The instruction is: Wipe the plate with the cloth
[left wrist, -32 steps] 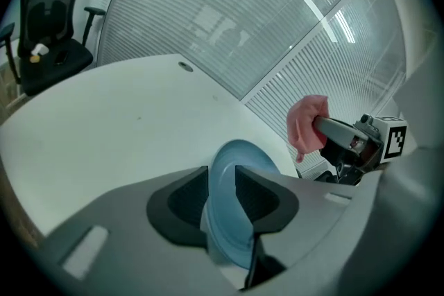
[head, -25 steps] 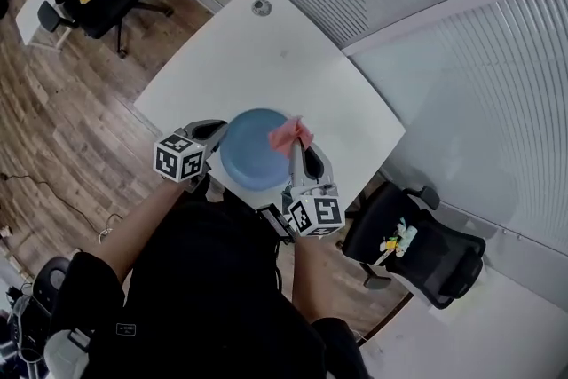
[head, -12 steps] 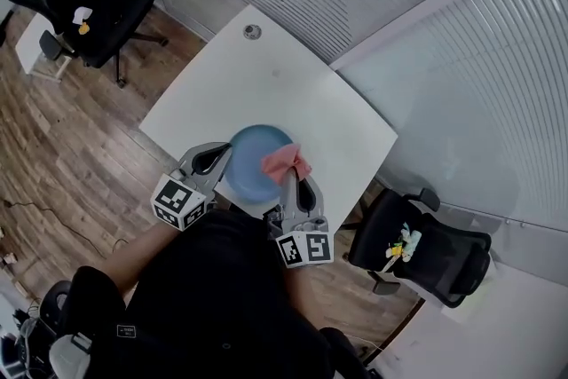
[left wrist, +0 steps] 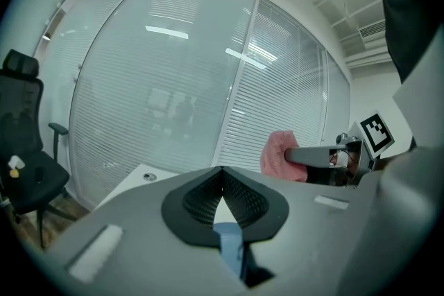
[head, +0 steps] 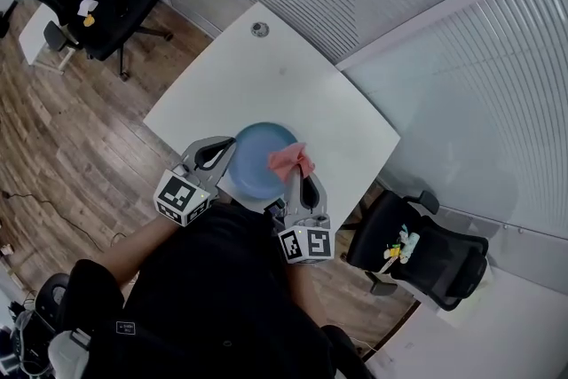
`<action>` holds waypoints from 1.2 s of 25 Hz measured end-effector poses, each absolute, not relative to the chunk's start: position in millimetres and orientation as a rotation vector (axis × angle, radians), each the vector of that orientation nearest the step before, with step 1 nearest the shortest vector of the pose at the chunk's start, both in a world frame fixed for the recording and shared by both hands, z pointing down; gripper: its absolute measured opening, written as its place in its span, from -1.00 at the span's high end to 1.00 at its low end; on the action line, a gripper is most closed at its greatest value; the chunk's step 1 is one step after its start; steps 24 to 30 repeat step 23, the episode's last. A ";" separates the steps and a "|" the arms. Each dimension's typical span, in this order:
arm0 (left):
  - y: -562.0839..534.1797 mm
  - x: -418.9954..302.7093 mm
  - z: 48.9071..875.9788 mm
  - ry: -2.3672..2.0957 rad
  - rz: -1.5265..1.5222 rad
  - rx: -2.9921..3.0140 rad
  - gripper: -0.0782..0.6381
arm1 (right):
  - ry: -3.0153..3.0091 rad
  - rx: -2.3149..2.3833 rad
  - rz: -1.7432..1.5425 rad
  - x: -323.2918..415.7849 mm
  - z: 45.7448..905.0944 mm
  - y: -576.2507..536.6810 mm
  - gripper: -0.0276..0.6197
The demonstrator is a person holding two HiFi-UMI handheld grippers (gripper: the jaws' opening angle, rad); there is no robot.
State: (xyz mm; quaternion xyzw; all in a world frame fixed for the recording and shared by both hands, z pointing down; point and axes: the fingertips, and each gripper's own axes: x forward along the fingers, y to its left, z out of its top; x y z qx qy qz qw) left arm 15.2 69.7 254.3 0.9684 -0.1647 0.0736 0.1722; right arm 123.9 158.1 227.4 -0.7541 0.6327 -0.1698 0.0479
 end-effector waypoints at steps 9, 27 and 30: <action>72.5 18.7 254.2 -0.465 0.205 2.745 0.78 | 1.957 -2.306 -0.504 123.7 225.2 158.1 0.87; 73.6 16.5 254.7 -0.489 0.208 2.728 0.78 | 1.973 -2.295 -0.500 123.4 223.4 159.5 0.87; 73.6 16.5 254.7 -0.489 0.208 2.728 0.78 | 1.973 -2.295 -0.500 123.4 223.4 159.5 0.87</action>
